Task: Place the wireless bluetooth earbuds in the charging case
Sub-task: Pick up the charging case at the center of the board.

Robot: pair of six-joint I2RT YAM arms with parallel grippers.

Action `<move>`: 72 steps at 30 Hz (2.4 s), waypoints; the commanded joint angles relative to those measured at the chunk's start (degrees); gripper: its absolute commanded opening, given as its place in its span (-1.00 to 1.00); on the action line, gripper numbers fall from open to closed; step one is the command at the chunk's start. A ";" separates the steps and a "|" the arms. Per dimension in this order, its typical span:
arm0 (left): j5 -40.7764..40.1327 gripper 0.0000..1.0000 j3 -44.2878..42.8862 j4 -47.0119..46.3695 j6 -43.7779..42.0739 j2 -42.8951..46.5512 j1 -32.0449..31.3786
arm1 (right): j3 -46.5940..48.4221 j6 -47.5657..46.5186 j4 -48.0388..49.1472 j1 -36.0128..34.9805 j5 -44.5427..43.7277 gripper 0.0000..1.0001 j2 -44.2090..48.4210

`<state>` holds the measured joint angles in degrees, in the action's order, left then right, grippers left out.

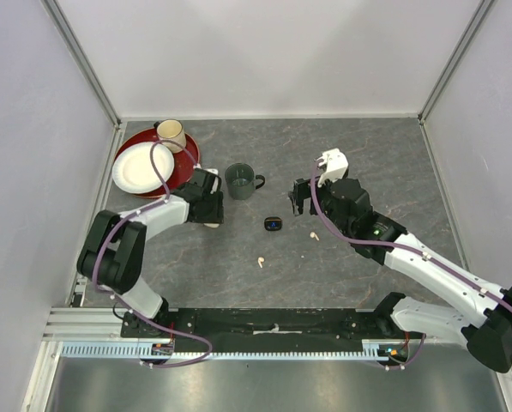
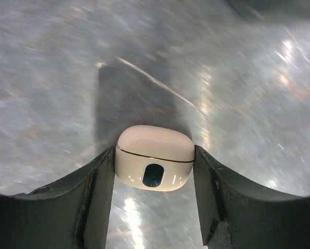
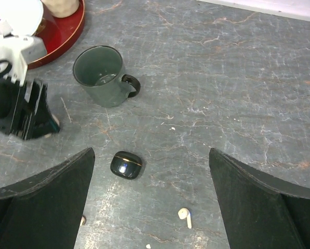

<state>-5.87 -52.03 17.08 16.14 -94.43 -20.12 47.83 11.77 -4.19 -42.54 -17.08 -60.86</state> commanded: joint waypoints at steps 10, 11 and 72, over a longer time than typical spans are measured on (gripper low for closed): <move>7.71 -0.11 2.99 3.66 1.00 6.63 -11.87 | 2.18 2.03 -1.88 1.32 -3.13 0.96 2.59; 7.89 -0.11 3.07 3.49 1.08 6.28 -12.92 | 2.26 2.12 -1.88 1.32 -3.13 0.96 2.59; 5.52 0.83 15.38 -3.63 12.60 48.55 1.22 | -5.57 1.51 26.07 -17.13 15.06 0.70 -29.91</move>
<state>-2.26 -37.76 16.78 27.05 -47.18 -19.20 39.20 15.18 14.20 -58.13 -0.99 -85.43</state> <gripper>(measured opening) 0.912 0.863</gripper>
